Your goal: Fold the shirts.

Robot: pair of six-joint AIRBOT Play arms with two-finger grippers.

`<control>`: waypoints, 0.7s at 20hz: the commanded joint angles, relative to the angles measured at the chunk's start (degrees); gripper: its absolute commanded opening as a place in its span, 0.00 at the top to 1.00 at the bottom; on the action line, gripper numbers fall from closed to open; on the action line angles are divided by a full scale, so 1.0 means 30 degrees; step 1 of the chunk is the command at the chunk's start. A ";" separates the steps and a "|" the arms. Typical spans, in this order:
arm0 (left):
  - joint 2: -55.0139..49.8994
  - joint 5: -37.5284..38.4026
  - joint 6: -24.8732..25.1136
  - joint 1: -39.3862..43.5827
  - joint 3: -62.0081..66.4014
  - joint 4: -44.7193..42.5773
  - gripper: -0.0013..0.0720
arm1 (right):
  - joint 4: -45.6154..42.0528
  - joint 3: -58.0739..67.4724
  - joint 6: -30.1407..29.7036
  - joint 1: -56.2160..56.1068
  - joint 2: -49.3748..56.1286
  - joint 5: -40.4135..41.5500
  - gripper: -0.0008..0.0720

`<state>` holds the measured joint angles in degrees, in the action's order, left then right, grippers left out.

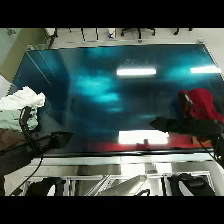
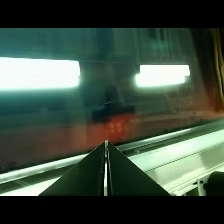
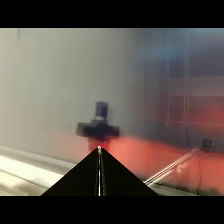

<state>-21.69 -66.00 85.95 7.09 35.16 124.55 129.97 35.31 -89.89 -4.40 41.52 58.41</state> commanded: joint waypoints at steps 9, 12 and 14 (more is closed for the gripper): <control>0.0962 0.0444 -0.0233 0.0000 -0.0976 -0.0007 0.96 | 0.0903 -0.0954 0.0022 -0.1384 -0.0459 0.0663 0.96; 0.0962 0.0321 -0.0233 0.0000 -0.0976 -0.0007 0.96 | 0.0903 -0.0954 0.0022 -0.1384 -0.0459 0.0670 0.96; 0.0962 0.0299 -0.0233 0.0000 -0.0976 -0.0007 0.96 | 0.0903 -0.0954 0.0022 -0.1384 -0.0459 0.0663 0.96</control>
<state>-18.87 -64.95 85.27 7.09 32.25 124.55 132.62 32.47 -89.86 -8.51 40.18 60.31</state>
